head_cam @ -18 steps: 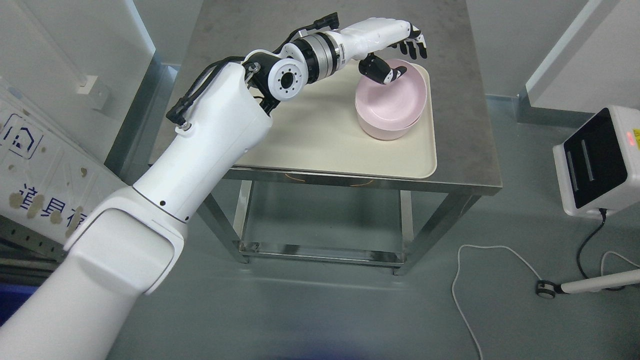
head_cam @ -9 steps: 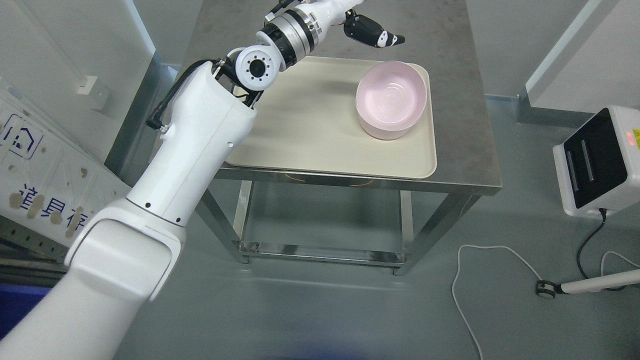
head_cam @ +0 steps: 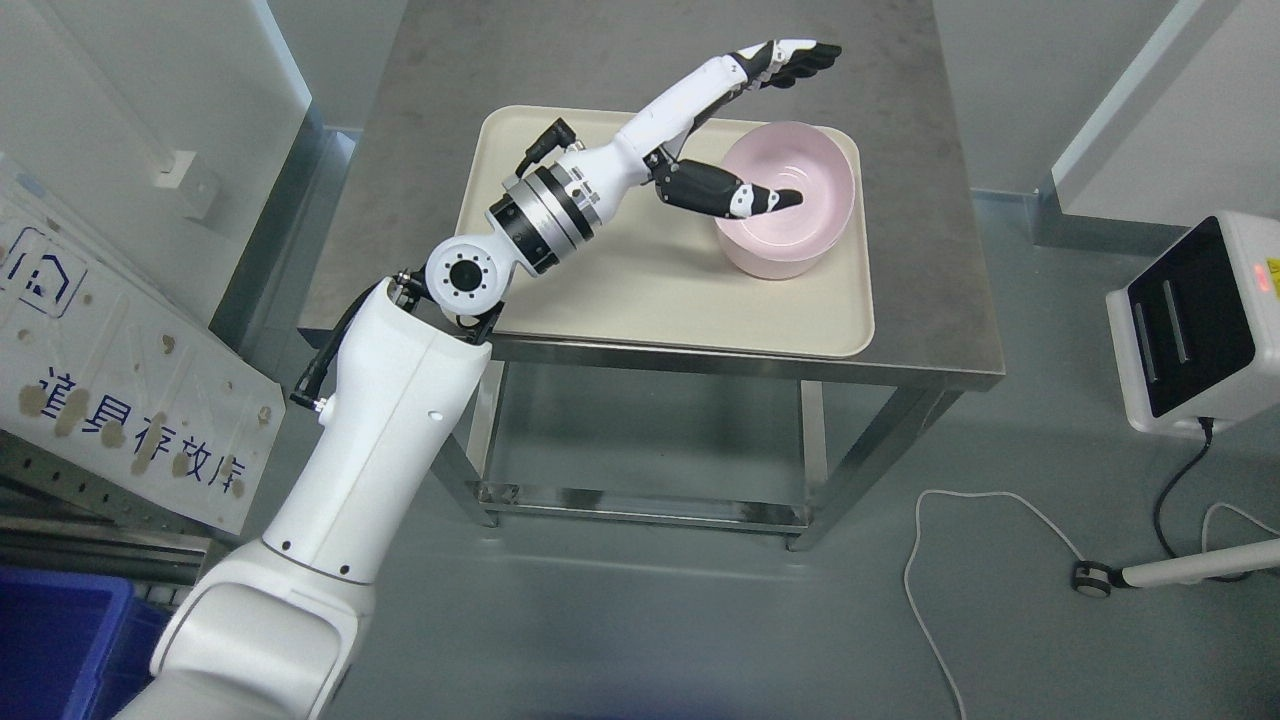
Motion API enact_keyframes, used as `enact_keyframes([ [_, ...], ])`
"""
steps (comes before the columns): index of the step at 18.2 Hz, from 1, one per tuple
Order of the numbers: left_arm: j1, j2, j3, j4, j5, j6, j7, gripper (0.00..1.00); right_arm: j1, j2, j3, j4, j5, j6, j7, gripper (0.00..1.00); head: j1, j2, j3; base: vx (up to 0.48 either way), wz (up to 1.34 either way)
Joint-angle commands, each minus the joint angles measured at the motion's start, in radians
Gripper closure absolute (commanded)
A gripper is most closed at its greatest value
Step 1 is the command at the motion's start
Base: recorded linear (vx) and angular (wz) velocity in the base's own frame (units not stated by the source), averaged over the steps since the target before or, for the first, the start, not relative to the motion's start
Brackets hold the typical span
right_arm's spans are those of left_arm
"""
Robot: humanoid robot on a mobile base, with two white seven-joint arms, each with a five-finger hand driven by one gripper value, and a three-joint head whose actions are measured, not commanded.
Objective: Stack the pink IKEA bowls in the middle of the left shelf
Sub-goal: 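Lower the left hand to the stacked bowls' rim and grasp it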
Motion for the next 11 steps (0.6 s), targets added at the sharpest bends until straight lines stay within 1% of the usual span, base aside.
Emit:
enact_keyframes([
  [1, 0.067, 0.017, -0.039, -0.171, -0.289, -0.005, -0.009, 0.18, 0.0, -0.017, -0.011, 0.0, 0.008, 0.001, -0.005, 0.0, 0.0, 0.0, 0.0, 0.0, 0.0],
  [2, 0.065, 0.017, -0.058, -0.169, -0.361, 0.008, -0.015, 0.19, 0.0, -0.017, -0.011, 0.0, 0.008, 0.001, -0.005, 0.0, 0.0, 0.0, 0.0, 0.0, 0.0],
  [4, 0.065, 0.017, -0.092, -0.167, -0.461, 0.077, -0.052, 0.21, 0.0, -0.017, -0.009, 0.0, 0.008, 0.001, -0.005, 0.0, 0.0, 0.0, 0.0, 0.0, 0.0],
  [6, 0.064, 0.017, -0.115, -0.167, -0.518, 0.128, -0.096, 0.22, 0.0, -0.017, -0.009, 0.0, 0.008, 0.001, -0.005, 0.0, 0.0, 0.0, 0.0, 0.0, 0.0],
  [8, 0.043, 0.017, -0.113, -0.164, -0.587, 0.176, -0.102, 0.22, 0.0, -0.017, -0.009, 0.0, 0.008, 0.001, -0.005, 0.0, 0.0, 0.0, 0.0, 0.0, 0.0],
  [10, 0.032, 0.017, -0.112, -0.163, -0.615, 0.237, -0.107, 0.22, 0.0, -0.017, -0.011, 0.0, 0.008, 0.001, -0.005, 0.0, 0.0, 0.0, 0.0, 0.0, 0.0],
  [11, 0.023, 0.017, -0.106, -0.161, -0.624, 0.251, -0.107, 0.22, 0.0, -0.017, -0.009, 0.0, 0.008, 0.001, -0.005, 0.0, 0.0, 0.0, 0.0, 0.0, 0.0],
])
